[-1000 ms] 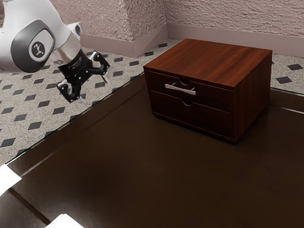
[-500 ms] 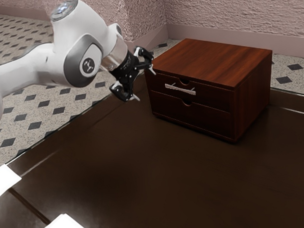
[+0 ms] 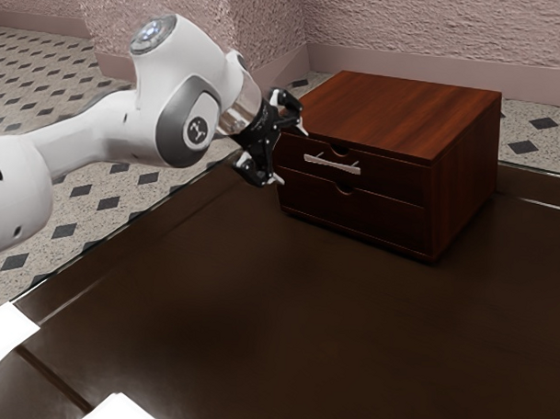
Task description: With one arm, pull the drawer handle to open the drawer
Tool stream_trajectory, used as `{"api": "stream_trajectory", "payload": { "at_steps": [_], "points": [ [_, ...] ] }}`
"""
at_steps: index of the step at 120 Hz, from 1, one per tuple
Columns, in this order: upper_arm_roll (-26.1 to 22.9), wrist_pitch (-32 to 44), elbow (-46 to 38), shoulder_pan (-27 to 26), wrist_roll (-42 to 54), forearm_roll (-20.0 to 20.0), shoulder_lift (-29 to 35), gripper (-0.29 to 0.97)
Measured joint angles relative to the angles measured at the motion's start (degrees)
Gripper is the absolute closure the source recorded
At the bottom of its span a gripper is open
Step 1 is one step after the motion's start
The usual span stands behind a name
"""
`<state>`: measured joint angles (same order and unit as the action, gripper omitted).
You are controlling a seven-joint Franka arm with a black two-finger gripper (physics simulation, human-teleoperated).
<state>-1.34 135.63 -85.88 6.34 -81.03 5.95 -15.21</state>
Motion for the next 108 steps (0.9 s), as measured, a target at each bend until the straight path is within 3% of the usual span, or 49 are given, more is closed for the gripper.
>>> {"api": "stream_trajectory", "payload": {
  "at_steps": [40,108],
  "points": [
    [-1.5,0.6,4.3,-0.1,-1.7,-0.1,-4.7,0.04],
    [-1.9,0.7,8.6,0.2,-2.9,-0.5,-10.0,0.27]
  ]
}}
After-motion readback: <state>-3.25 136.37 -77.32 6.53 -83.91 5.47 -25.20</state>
